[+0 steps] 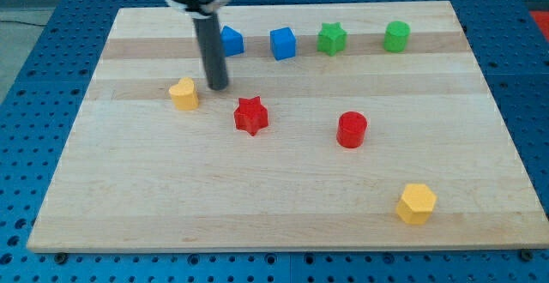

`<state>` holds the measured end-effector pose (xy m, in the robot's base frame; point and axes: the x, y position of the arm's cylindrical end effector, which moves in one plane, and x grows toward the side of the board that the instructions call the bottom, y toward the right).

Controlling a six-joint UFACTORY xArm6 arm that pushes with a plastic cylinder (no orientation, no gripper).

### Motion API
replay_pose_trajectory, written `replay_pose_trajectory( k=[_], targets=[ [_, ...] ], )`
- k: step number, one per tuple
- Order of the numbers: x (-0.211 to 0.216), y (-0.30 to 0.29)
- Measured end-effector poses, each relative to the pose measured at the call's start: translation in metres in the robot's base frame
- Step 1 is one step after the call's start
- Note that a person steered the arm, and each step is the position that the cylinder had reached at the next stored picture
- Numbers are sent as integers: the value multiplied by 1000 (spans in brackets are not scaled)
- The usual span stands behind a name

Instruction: Place the yellow heart left to the red star

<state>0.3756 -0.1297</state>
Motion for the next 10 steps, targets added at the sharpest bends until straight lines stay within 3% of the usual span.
replay_pose_trajectory(
  k=[2, 3, 4, 5, 8, 9, 10],
  targets=[
    [45, -41],
    [3, -8],
    [0, -84],
    [39, -151],
    [57, -50],
    [4, -68],
    [-14, -5]
  ],
)
